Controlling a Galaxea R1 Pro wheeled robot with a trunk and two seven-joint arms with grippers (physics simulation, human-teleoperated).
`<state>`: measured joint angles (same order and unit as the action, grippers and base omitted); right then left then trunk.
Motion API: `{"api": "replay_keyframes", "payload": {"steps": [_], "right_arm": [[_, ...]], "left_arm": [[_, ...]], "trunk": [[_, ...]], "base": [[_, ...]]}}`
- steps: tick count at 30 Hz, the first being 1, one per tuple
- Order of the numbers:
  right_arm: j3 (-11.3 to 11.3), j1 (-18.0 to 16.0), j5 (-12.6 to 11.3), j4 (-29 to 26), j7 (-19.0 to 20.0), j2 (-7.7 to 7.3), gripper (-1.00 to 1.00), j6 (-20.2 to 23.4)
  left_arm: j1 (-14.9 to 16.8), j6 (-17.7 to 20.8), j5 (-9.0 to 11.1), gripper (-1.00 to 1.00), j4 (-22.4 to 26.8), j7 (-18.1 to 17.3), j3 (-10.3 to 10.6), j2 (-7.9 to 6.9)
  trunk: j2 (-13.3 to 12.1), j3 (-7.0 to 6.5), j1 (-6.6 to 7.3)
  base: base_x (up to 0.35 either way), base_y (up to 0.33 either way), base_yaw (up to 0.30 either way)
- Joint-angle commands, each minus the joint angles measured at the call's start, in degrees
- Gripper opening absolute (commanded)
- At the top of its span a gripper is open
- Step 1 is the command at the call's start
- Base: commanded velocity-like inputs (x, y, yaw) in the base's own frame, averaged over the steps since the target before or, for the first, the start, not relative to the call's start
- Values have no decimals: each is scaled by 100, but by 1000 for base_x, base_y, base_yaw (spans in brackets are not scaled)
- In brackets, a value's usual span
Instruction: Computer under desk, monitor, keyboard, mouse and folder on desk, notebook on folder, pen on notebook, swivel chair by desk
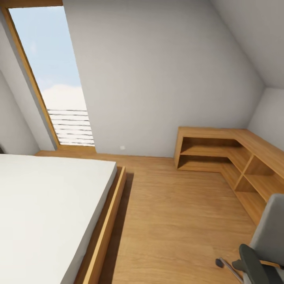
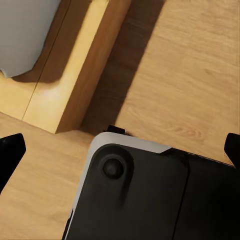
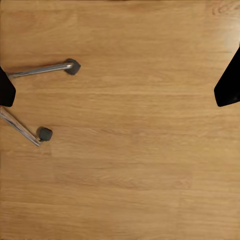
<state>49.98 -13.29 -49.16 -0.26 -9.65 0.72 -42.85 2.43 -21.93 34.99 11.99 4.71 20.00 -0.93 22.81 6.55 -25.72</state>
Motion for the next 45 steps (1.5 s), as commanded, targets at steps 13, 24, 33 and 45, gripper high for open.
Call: {"api": "replay_keyframes", "payload": {"steps": [13, 24, 33, 45], "right_arm": [[47, -5, -2, -1, -49, 0, 100, -4], [48, -4, 2, 2, -46, -2, 100, -4], [47, -5, 3, 6, -46, -2, 100, -4], [47, -6, 3, 8, -46, -3, 100, -4]], "left_arm": [[3, -13, 8, 100, 5, 47, 48, -3], [3, -13, 8, 100, 5, 47, 48, -3], [3, -13, 14, 100, 5, 47, 48, -3], [3, -13, 13, 100, 5, 47, 48, -3]], "trunk": [[11, 13, -6], [11, -30, -6], [11, -88, -6], [11, -167, -6]], "base": [[314, 0, 3], [322, 0, -98], [216, 0, -174], [28, 0, -182]]}}
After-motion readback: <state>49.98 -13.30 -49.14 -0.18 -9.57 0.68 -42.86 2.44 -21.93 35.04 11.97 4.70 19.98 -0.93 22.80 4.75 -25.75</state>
